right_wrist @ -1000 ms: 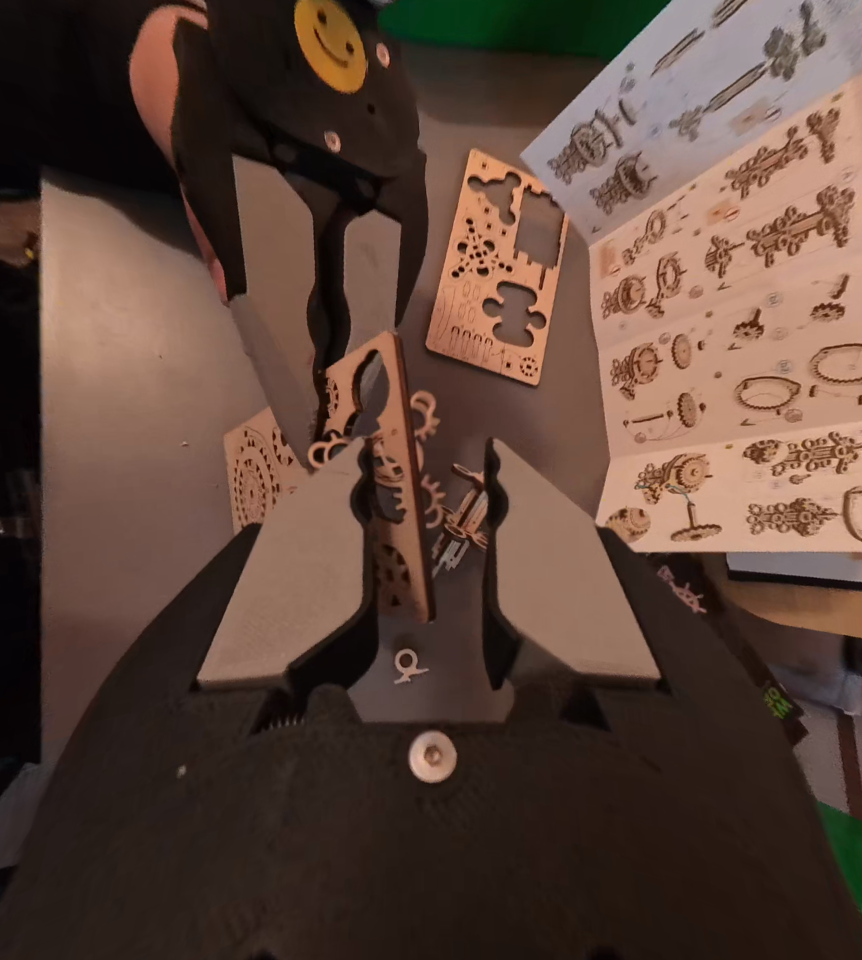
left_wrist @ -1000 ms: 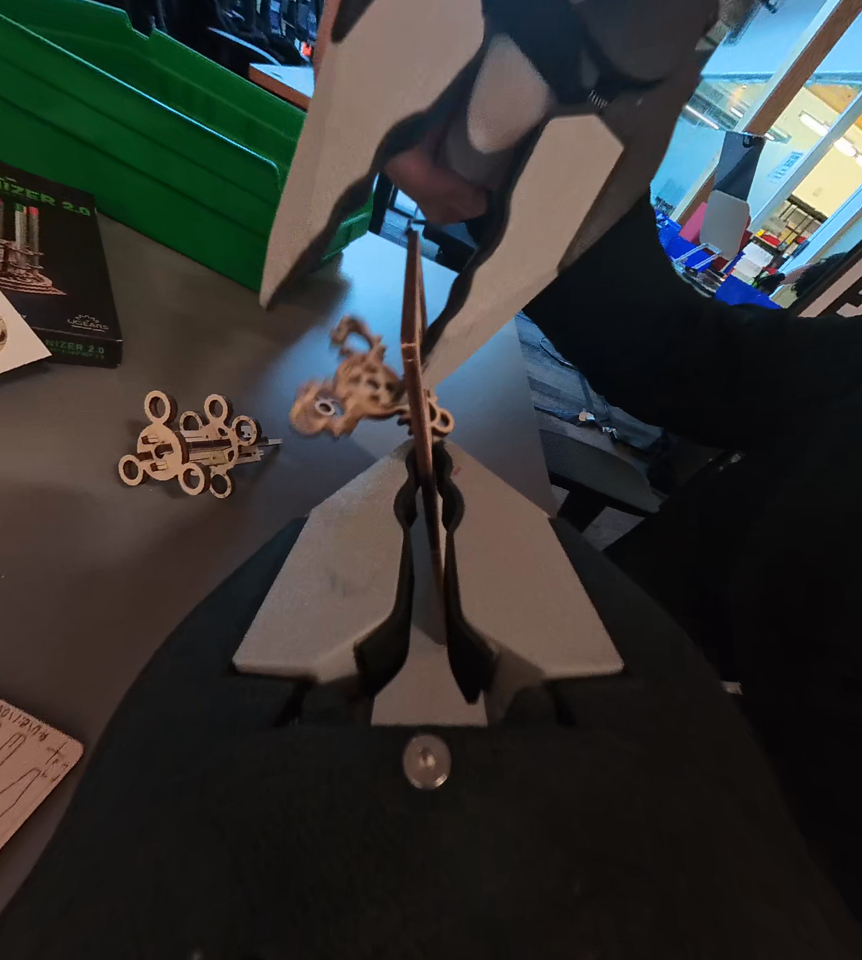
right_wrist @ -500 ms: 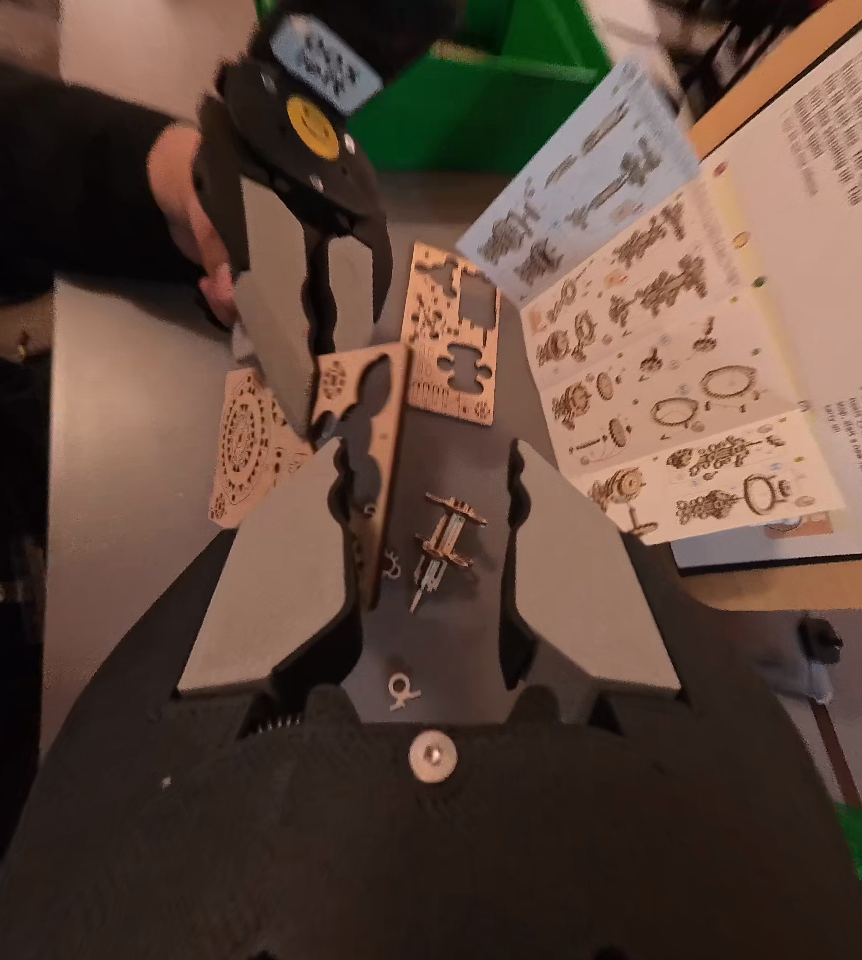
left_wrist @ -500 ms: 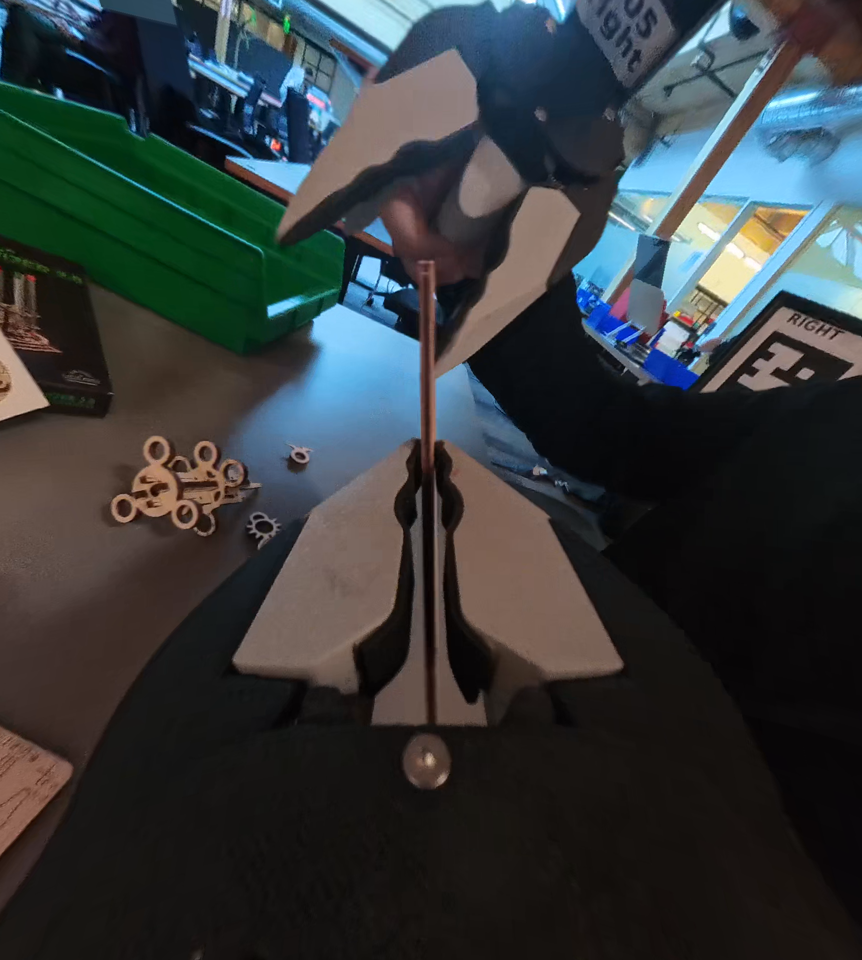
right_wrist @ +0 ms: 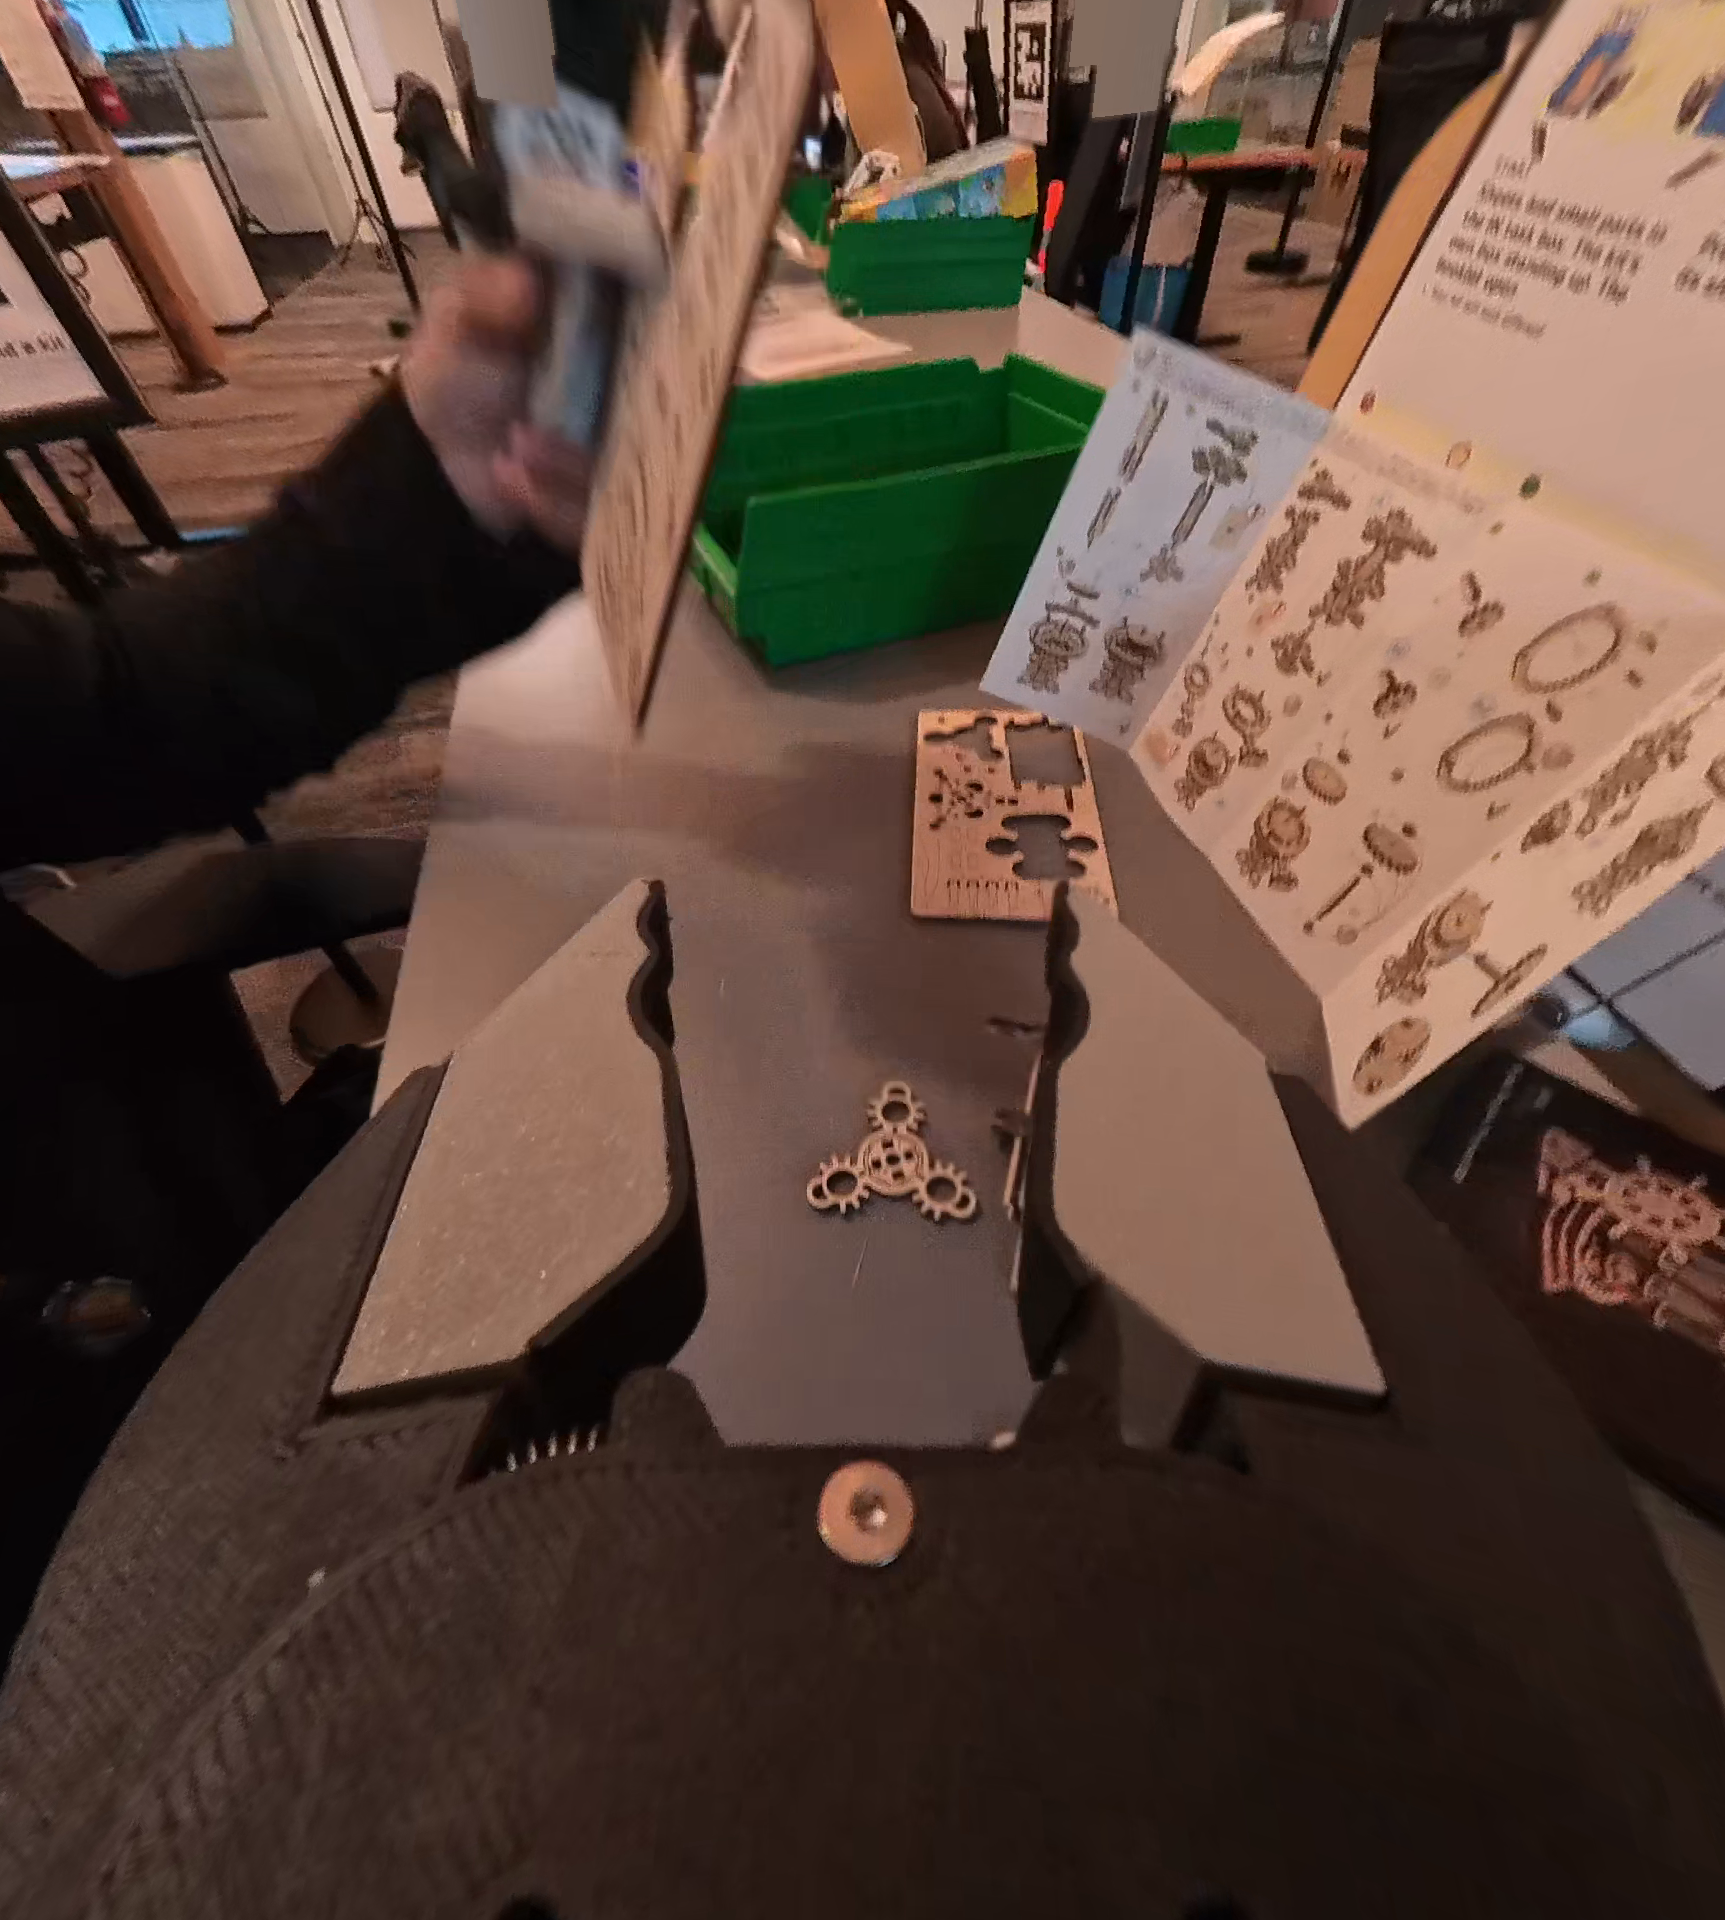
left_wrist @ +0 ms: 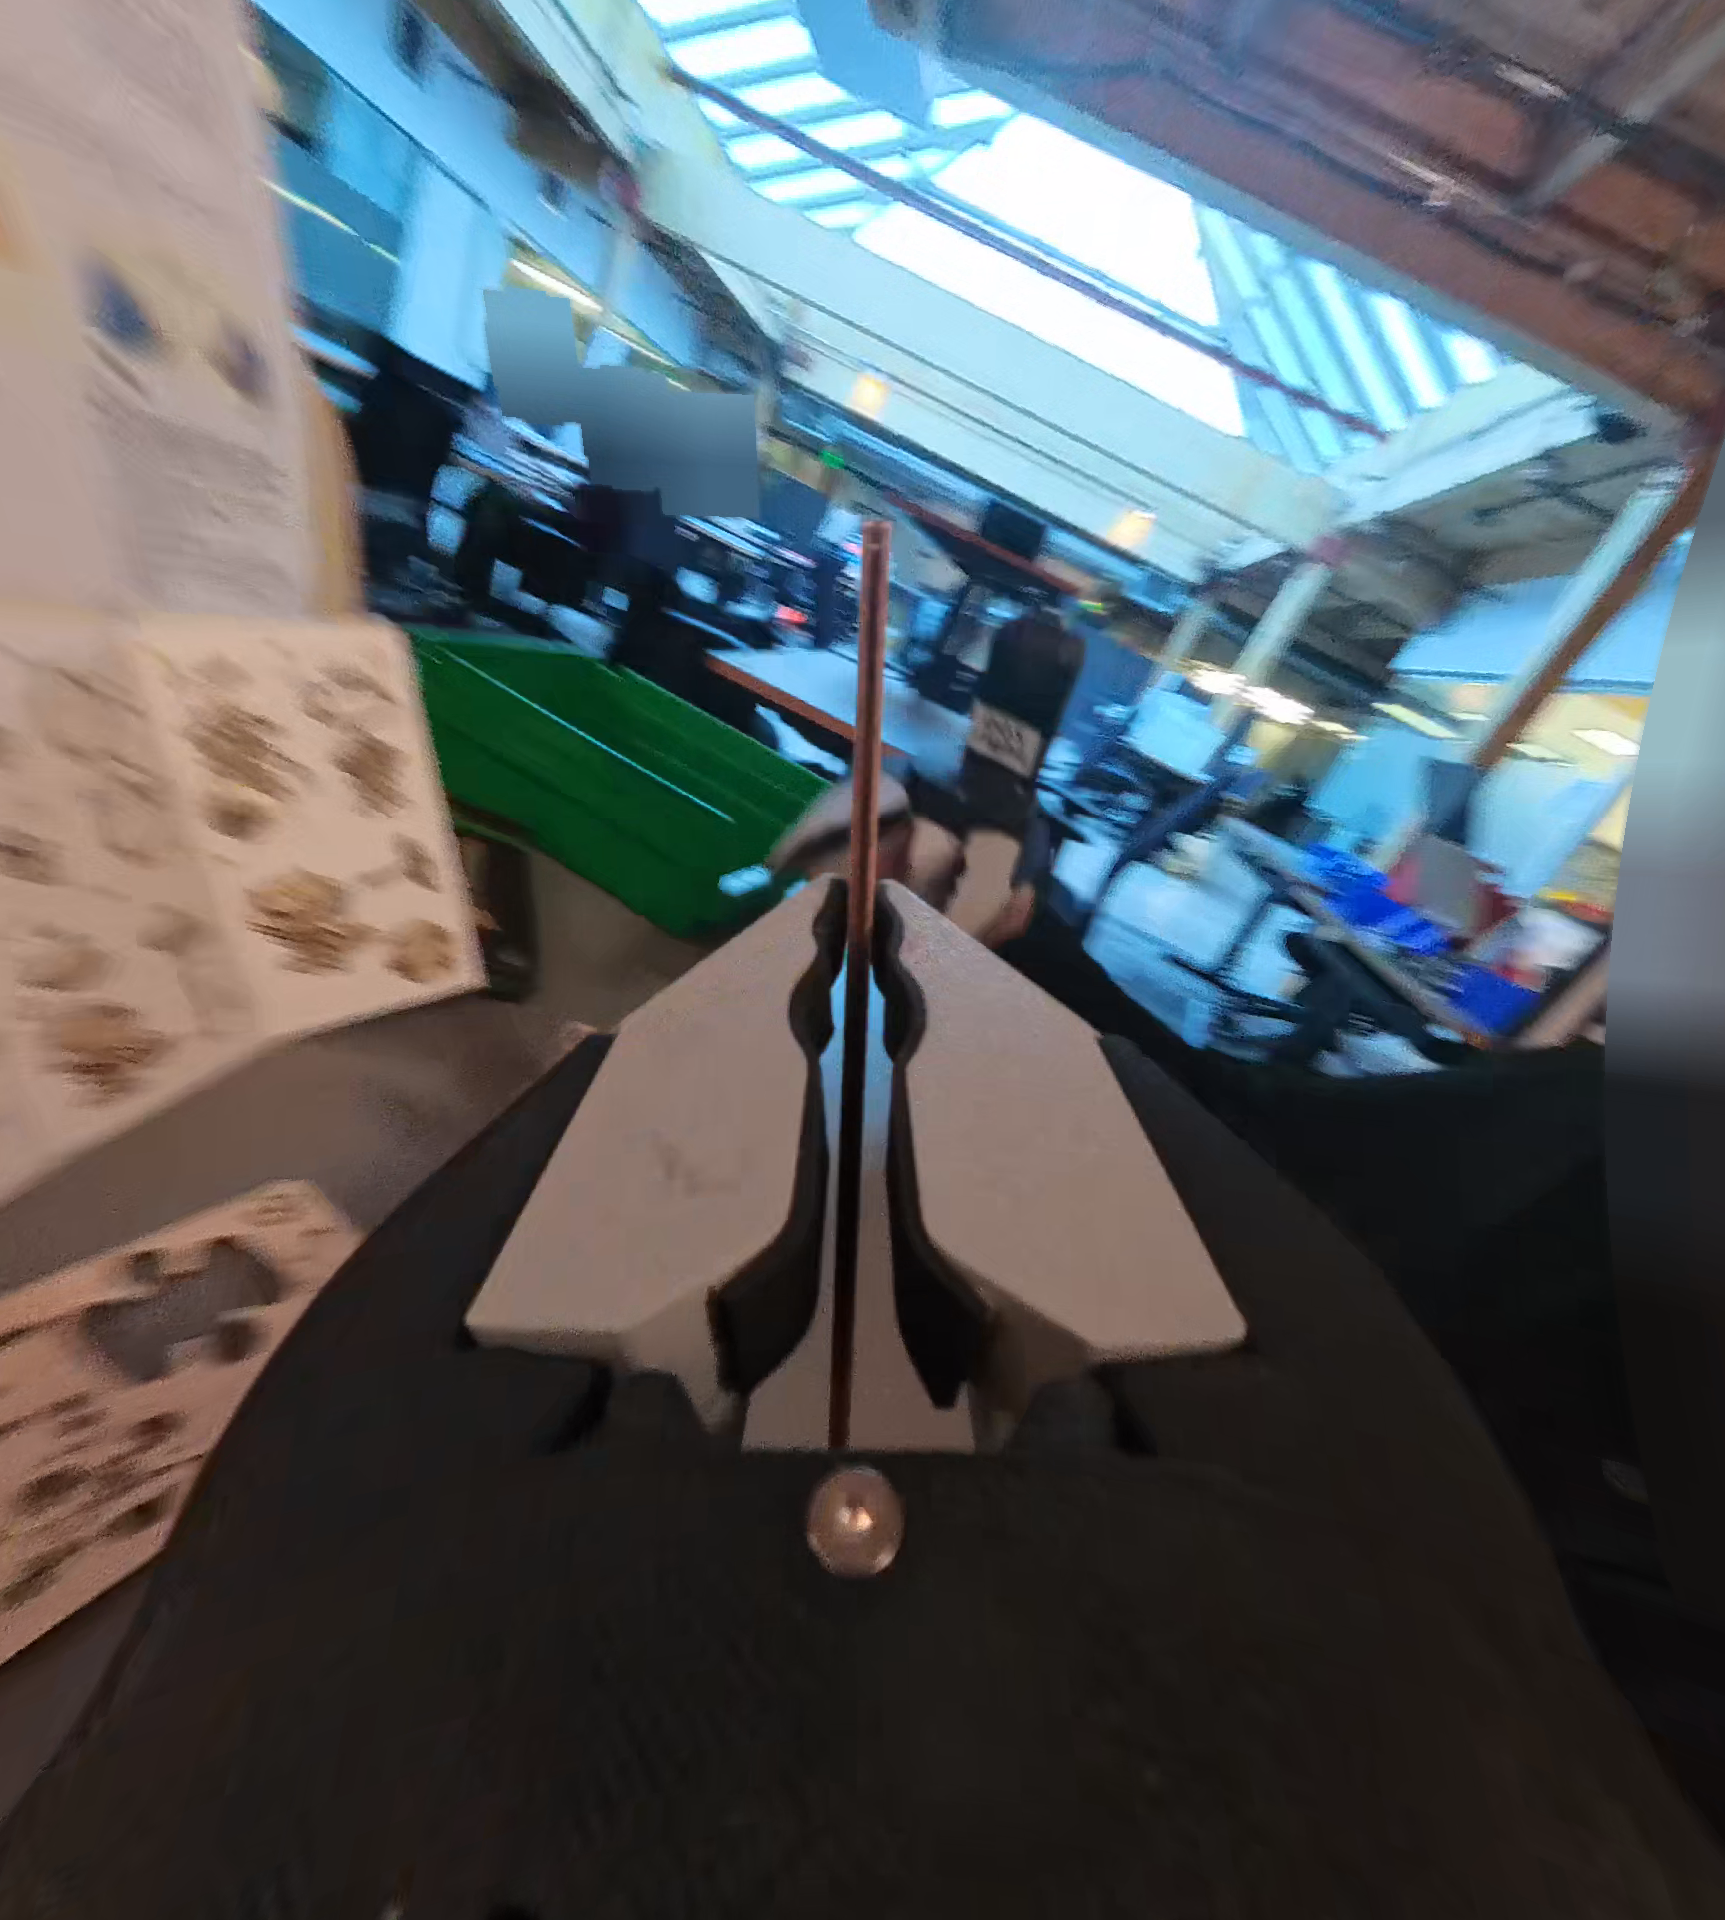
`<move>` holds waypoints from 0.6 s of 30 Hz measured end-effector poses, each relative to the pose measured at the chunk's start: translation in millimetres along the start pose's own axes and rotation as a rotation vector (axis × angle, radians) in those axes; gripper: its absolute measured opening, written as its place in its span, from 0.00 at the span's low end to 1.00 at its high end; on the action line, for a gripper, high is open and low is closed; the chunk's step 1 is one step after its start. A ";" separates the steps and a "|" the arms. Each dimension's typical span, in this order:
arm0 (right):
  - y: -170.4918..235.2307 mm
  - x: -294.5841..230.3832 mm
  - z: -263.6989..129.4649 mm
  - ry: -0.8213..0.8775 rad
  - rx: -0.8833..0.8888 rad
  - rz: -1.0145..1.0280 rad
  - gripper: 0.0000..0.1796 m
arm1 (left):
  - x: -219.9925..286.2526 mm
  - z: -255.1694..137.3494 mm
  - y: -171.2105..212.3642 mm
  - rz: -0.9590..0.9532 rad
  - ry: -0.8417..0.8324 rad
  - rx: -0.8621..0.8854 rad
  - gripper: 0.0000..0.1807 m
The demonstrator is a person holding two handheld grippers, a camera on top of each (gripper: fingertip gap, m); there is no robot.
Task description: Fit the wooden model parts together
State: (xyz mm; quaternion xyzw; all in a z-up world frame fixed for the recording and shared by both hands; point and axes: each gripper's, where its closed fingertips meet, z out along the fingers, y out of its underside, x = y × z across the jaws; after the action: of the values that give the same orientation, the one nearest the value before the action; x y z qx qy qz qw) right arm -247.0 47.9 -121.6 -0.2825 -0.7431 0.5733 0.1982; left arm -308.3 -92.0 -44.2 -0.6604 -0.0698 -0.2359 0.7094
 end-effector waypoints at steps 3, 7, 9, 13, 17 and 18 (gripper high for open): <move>20.0 8.0 -0.4 0.010 -0.025 0.025 0.40 | -15.1 -69.3 -63.2 0.172 -0.306 0.005 0.00; 46.2 21.9 1.3 0.054 -0.088 0.048 0.39 | -77.3 -170.9 -100.8 0.172 -0.733 -0.115 0.00; 56.7 26.7 0.9 0.066 -0.142 0.055 0.39 | -114.8 -212.8 -93.2 0.090 -0.891 -0.197 0.00; 71.5 43.9 -4.1 0.132 -0.194 0.086 0.38 | -176.2 -263.6 -46.3 -0.073 -1.093 -0.370 0.01; 92.6 56.8 -1.2 0.204 -0.268 0.111 0.33 | -208.6 -285.0 -10.7 -0.172 -1.211 -0.467 0.14; 97.4 58.8 1.2 0.221 -0.291 0.102 0.33 | -211.1 -286.5 -12.4 -0.160 -1.232 -0.454 0.18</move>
State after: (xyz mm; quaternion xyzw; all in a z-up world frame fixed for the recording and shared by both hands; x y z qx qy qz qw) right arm -273.7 102.9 -217.6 -0.4068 -0.7766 0.4346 0.2061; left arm -560.1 -318.9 -153.5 -0.8006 -0.4602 0.1242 0.3632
